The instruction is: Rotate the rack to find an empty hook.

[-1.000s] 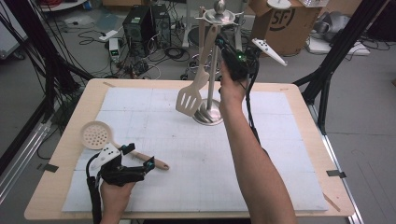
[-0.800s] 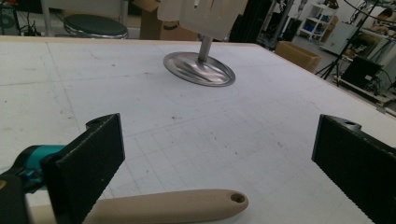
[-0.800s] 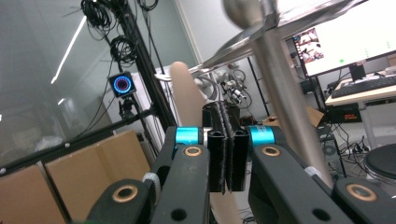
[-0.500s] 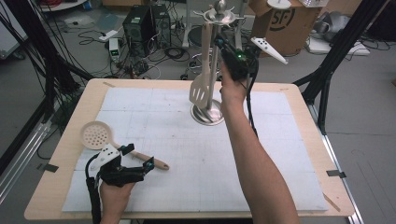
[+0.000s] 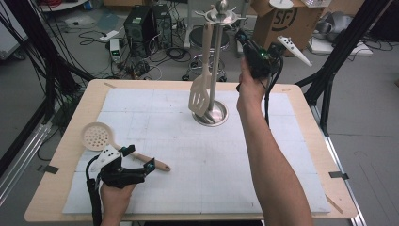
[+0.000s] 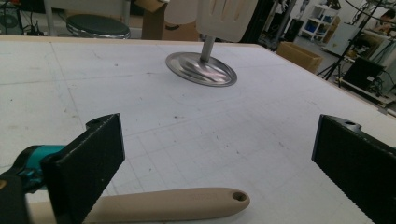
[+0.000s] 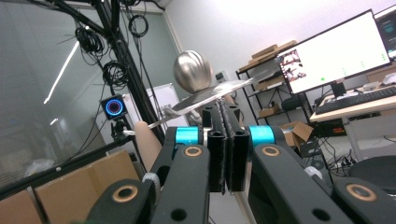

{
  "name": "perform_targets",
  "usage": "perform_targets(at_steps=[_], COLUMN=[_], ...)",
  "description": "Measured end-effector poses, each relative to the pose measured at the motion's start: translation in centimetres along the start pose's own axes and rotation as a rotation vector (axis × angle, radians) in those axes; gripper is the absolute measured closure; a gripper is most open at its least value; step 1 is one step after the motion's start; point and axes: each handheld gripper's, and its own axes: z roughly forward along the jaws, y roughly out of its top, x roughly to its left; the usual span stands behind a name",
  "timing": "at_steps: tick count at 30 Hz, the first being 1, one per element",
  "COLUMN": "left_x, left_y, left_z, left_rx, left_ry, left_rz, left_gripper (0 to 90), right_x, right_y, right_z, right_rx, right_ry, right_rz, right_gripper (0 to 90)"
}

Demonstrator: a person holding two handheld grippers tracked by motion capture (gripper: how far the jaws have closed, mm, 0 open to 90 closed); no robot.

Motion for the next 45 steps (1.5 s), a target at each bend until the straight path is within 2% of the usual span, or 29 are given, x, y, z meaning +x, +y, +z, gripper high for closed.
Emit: perform_targets(at_steps=[7, 9, 15, 25, 35, 45], left_x=[0.1, 0.0, 0.3, 0.5, 0.5, 0.4], left_y=[0.0, 0.0, 0.1, 0.0, 0.0, 0.0], left_z=[-0.1, 0.0, -0.2, -0.2, -0.2, -0.2], left_rx=[0.001, -0.003, -0.005, -0.006, -0.008, -0.004], left_ry=[-0.002, -0.001, 0.007, 0.012, 0.012, 0.01], left_rz=[0.0, -0.001, -0.006, -0.01, -0.009, -0.007], left_gripper=[3.0, 3.0, 3.0, 3.0, 3.0, 3.0], right_x=[1.3, 1.5, 2.5, 2.6, 2.9, 4.1], right_y=[0.3, 0.1, -0.7, -1.2, -0.8, -1.3], right_z=[0.5, 0.6, 1.0, 1.5, 1.3, 1.9], right_rx=[0.006, 0.008, 0.038, 0.042, 0.029, 0.046], right_ry=[0.019, 0.02, 0.027, 0.02, 0.017, 0.02], right_rz=[-0.041, -0.023, -0.056, -0.053, -0.104, -0.133], right_gripper=[89.5, 89.5, 89.5, 89.5, 89.6, 89.6])
